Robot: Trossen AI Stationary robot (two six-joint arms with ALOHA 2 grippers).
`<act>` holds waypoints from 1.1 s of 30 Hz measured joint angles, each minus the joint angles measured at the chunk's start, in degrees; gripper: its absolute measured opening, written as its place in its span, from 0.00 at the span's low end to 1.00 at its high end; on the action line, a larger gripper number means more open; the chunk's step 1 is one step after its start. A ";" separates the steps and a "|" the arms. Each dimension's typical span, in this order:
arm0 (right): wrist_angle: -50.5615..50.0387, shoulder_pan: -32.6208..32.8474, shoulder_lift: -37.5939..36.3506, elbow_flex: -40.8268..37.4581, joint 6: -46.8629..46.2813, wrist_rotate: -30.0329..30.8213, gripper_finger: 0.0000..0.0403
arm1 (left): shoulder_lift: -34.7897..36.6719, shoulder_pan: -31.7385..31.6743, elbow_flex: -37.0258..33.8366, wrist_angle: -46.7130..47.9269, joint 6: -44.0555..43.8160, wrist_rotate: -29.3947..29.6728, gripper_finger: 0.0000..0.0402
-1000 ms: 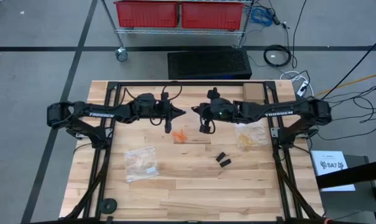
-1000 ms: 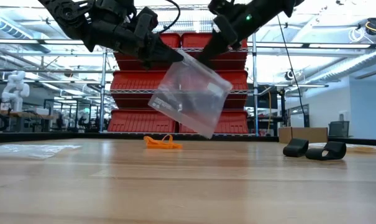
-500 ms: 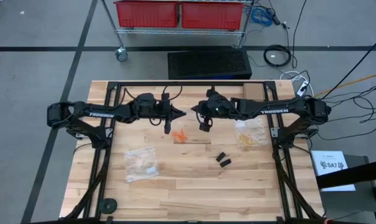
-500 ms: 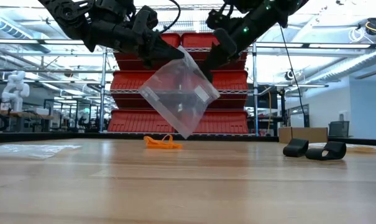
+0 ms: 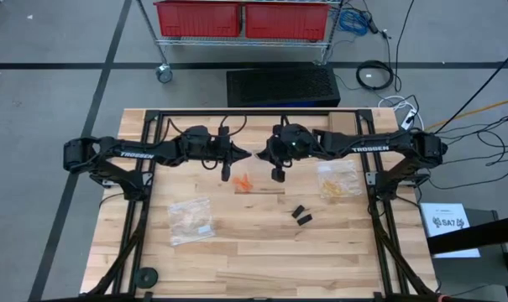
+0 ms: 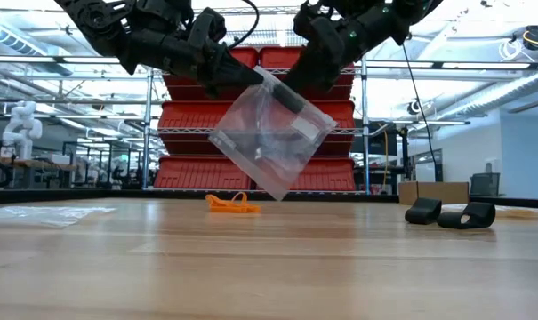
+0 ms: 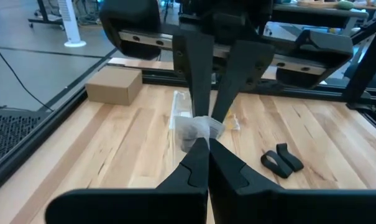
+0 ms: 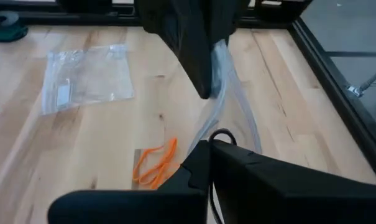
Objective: Sort rubber bands
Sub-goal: Put the black rubber band into the transparent zip bag
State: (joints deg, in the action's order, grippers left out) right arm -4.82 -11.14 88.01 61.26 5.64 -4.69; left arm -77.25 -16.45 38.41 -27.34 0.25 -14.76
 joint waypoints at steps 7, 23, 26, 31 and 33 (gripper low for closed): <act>0.24 -0.96 0.81 0.02 -4.93 -0.36 0.01 | 0.00 0.09 0.00 -0.05 0.00 0.24 0.00; -3.25 -0.93 -4.43 0.02 -6.44 -5.93 0.33 | 0.00 0.09 -0.04 -0.61 -2.90 1.09 0.00; -4.61 -0.93 -7.39 0.02 -6.45 -5.92 0.35 | 0.00 0.09 -0.04 -0.94 -2.90 1.20 0.00; -8.51 -0.93 -11.31 0.04 -6.48 -5.73 0.36 | 0.00 0.09 -0.04 -1.43 -2.89 1.29 0.00; -12.71 -0.93 -13.06 0.05 -6.50 -5.87 0.36 | 0.00 0.07 -0.05 -1.17 -2.87 1.59 0.00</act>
State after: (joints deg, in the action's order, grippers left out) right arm -17.53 -12.08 74.94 61.31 -0.86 -10.56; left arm -77.25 -16.38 38.36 -28.51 -2.62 -13.17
